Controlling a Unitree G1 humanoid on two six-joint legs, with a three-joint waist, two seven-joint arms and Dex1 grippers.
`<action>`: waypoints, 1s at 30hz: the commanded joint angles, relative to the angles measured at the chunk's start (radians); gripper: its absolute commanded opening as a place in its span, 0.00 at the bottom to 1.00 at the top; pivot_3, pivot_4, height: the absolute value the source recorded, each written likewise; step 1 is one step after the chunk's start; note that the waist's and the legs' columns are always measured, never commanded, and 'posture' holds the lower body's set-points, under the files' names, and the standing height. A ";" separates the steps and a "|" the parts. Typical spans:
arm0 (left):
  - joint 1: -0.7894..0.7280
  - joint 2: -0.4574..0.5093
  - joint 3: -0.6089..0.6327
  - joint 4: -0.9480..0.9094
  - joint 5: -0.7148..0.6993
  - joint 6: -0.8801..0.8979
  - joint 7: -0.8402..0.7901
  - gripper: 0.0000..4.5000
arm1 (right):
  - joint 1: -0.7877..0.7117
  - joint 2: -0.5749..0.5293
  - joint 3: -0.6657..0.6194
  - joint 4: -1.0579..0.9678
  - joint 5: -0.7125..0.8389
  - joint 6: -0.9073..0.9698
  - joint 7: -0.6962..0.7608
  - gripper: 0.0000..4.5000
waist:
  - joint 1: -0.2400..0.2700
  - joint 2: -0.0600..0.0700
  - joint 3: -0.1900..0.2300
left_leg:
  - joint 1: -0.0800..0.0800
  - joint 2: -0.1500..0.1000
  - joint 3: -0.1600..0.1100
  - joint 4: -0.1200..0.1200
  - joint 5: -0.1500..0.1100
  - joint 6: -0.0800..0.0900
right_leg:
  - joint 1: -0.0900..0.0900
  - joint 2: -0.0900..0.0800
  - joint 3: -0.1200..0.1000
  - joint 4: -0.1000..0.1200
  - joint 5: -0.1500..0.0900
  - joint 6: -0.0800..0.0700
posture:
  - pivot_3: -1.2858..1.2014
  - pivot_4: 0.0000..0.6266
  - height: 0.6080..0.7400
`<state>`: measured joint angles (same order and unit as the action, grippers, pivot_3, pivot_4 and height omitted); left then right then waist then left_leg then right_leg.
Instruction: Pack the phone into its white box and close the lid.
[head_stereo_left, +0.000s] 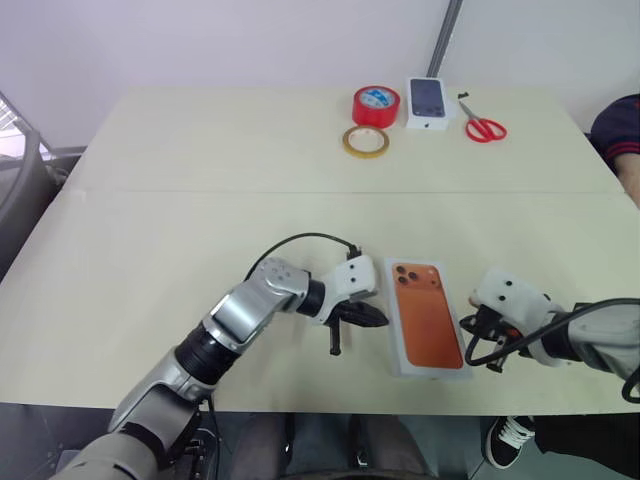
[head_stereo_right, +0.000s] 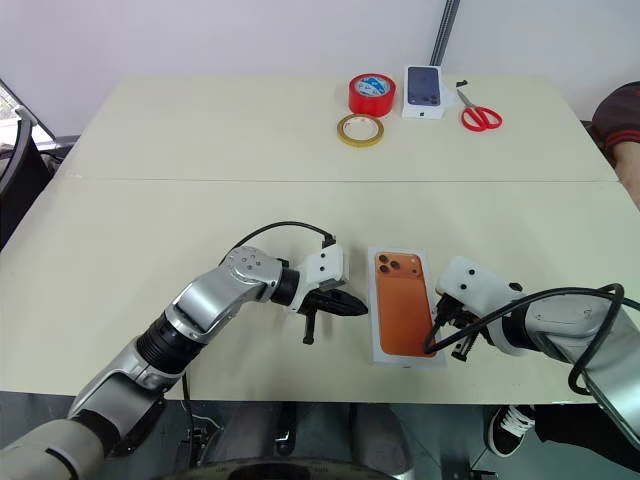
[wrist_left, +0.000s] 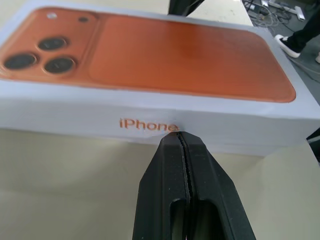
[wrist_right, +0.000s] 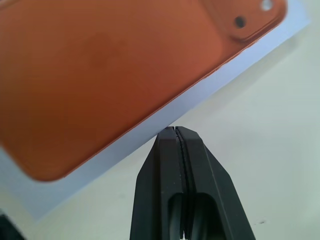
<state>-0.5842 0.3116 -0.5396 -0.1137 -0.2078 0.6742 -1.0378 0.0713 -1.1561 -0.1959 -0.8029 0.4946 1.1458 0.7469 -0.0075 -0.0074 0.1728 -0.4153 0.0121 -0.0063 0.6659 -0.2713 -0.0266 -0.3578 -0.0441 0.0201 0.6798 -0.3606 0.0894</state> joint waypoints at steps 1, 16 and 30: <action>0.004 -0.003 0.034 -0.044 -0.031 0.020 0.013 0.00 | 0.010 -0.015 -0.060 -0.043 0.020 0.002 0.024 0.01 | 0.000 0.000 0.000 | 0.000 0.000 0.000 0.000 0.000 0.000 | 0.000 0.000 0.000 0.000 0.000 0.000 | 0.52 0.24 0.97; -0.036 -0.022 0.148 -0.048 -0.116 0.064 0.059 0.00 | 0.052 -0.010 -0.223 -0.070 0.092 -0.023 0.143 0.01 | 0.010 0.000 0.000 | 0.001 0.000 0.000 0.000 0.000 0.000 | 0.001 0.000 0.000 0.000 0.000 0.000 | 0.52 0.24 0.97; -0.067 -0.054 -0.070 0.067 0.012 -0.052 0.007 0.00 | 0.212 0.049 -0.077 -0.172 0.113 -0.033 0.043 0.01 | 0.019 -0.001 0.000 | 0.003 0.000 0.000 0.001 0.000 0.000 | 0.002 0.001 0.001 0.001 0.000 0.000 | 0.52 0.24 0.97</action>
<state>-0.6398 0.2549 -0.5857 -0.0482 -0.2126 0.6385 -1.0193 0.2793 -1.1110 -0.2874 -0.9593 0.6272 1.1221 0.8139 0.0117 -0.0082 0.1724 -0.4125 0.0117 -0.0061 0.6665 -0.2713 -0.0266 -0.3553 -0.0435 0.0209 0.6804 -0.3606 0.0895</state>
